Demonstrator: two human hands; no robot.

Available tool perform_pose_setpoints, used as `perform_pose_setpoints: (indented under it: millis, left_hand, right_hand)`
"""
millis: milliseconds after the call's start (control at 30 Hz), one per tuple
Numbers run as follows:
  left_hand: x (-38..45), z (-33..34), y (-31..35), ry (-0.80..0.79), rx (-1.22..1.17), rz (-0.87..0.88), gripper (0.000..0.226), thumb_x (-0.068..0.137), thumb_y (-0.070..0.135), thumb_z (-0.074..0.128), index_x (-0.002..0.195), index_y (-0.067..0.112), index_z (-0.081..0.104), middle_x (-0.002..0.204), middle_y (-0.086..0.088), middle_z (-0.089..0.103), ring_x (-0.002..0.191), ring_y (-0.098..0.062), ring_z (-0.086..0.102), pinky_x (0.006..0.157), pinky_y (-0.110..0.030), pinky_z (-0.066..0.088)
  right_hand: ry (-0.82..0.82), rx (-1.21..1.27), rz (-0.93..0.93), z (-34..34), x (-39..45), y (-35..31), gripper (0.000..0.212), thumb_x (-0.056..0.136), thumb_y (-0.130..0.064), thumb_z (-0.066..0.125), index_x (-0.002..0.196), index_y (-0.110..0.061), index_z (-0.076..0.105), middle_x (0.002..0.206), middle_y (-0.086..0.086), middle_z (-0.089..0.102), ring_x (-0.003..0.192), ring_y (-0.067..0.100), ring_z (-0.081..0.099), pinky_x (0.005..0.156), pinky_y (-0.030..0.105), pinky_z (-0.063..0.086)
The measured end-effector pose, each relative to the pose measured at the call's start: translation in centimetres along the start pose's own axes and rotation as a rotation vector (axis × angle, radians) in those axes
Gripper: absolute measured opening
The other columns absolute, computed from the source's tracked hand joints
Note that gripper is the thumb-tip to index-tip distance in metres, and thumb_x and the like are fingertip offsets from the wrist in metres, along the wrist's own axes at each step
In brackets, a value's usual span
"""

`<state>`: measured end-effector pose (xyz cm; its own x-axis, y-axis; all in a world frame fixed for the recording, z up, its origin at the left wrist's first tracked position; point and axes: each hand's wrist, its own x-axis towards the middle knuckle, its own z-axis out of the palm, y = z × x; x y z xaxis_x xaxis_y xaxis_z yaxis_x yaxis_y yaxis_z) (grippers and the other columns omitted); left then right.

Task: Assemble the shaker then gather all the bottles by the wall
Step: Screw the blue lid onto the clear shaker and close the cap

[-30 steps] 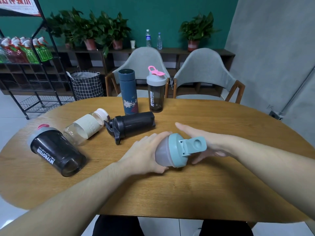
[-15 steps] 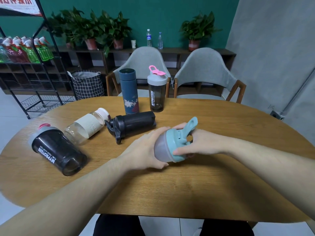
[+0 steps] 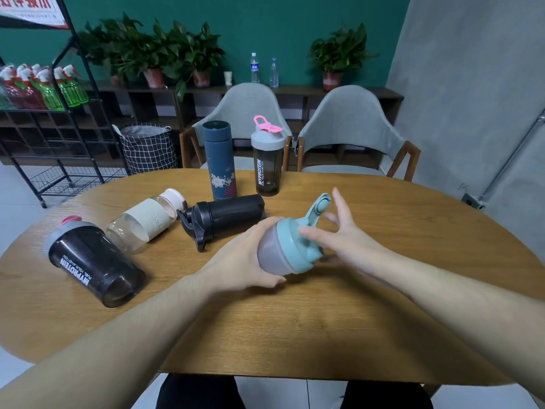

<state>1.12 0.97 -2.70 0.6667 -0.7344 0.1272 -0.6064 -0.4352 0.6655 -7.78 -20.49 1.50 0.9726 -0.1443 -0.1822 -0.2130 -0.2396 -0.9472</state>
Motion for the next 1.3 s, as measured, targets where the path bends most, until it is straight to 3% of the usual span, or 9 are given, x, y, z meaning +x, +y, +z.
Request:
perform_pose_setpoints:
  millis: [100,267,433,633,700,800,1000,1133,1300]
  left_hand:
    - [0.2,-0.3,-0.2,-0.024,-0.027,-0.003,0.106,0.065,0.034,0.090,0.147,0.048,0.024,0.132,0.029,0.046,0.119,-0.008,0.057,0.094,-0.027,0.052]
    - [0.1,-0.2,-0.2,-0.028,-0.053,-0.003,0.105,0.064,0.037,0.090,0.144,0.052,0.022,0.134,0.027,0.046,0.121,-0.006,0.056,0.099,-0.032,0.052]
    - [0.0,0.0,0.0,0.003,-0.035,-0.016,0.107,0.066,0.038,0.090,0.148,0.047,0.021,0.135,0.027,0.043,0.123,-0.002,0.051,0.106,-0.031,0.047]
    - [0.1,0.5,0.2,0.012,0.104,0.017,0.110,0.063,0.049,0.085,0.152,0.046,0.020,0.140,0.012,0.050,0.124,-0.009,0.051,0.105,-0.041,0.047]
    - [0.2,0.6,0.3,-0.011,0.140,0.028,0.110,0.064,0.049,0.084,0.152,0.046,0.018,0.140,0.011,0.050,0.124,-0.010,0.050,0.105,-0.041,0.047]
    - [0.4,0.5,0.3,-0.030,0.129,0.024,0.110,0.062,0.049,0.085,0.151,0.047,0.019,0.140,0.011,0.051,0.125,-0.011,0.051,0.105,-0.042,0.047]
    - [0.5,-0.4,0.0,-0.073,0.057,0.024,0.110,0.062,0.043,0.089,0.149,0.044,0.023,0.139,0.016,0.050,0.125,-0.006,0.052,0.106,-0.039,0.047]
    - [0.3,-0.3,0.4,-0.080,0.068,0.027,0.107,0.063,0.043,0.089,0.148,0.045,0.023,0.137,0.017,0.050,0.123,-0.006,0.052,0.105,-0.039,0.048]
    - [0.3,0.1,0.7,0.057,0.317,0.074,0.106,0.060,0.052,0.083,0.148,0.048,0.023,0.129,0.010,0.055,0.116,-0.016,0.054,0.097,-0.043,0.047]
  right_hand:
    - [0.027,-0.220,-0.225,-0.4,-0.2,0.0,0.137,0.055,-0.048,0.094,0.141,-0.072,-0.010,0.169,-0.012,0.000,0.138,0.021,0.048,0.110,0.048,0.044]
    - [-0.114,-1.031,-0.512,-1.2,0.1,-0.1,0.113,0.059,-0.078,0.075,0.148,-0.067,0.005,0.162,-0.018,-0.031,0.154,0.021,-0.013,0.122,0.057,-0.002]
    - [-0.098,-0.946,-0.400,-1.1,0.5,-0.8,0.104,0.062,-0.073,0.077,0.149,-0.058,0.023,0.157,-0.016,0.013,0.138,0.021,0.039,0.111,0.044,0.042]
    - [-0.061,-0.918,-0.109,0.4,0.0,-2.2,0.082,0.065,-0.089,0.054,0.127,-0.037,0.050,0.108,-0.008,0.065,0.075,0.011,0.067,0.064,0.029,0.056]
    - [-0.059,-0.937,0.004,0.8,0.0,-2.6,0.080,0.067,-0.094,0.042,0.112,-0.030,0.058,0.095,-0.006,0.068,0.064,0.013,0.065,0.057,0.029,0.051]
    - [-0.043,-1.053,-0.005,0.4,-0.1,-2.9,0.094,0.064,-0.099,0.032,0.130,-0.035,0.056,0.117,-0.007,0.067,0.098,0.016,0.063,0.078,0.033,0.050]
    - [-0.235,-1.049,-0.286,-0.8,-0.9,-2.7,0.108,0.072,-0.079,0.064,0.156,-0.049,0.001,0.165,-0.011,0.018,0.144,0.015,0.029,0.115,0.039,0.032]
    - [-0.257,-0.913,-0.320,-0.5,-0.9,-2.0,0.100,0.077,-0.063,0.074,0.155,-0.041,0.016,0.151,-0.012,0.040,0.119,0.002,0.046,0.096,0.022,0.042]
    - [-0.169,-0.587,-0.064,0.2,-0.2,-1.6,0.070,0.078,-0.069,0.067,0.130,-0.030,0.042,0.096,0.005,0.073,0.068,0.015,0.071,0.062,0.032,0.058]
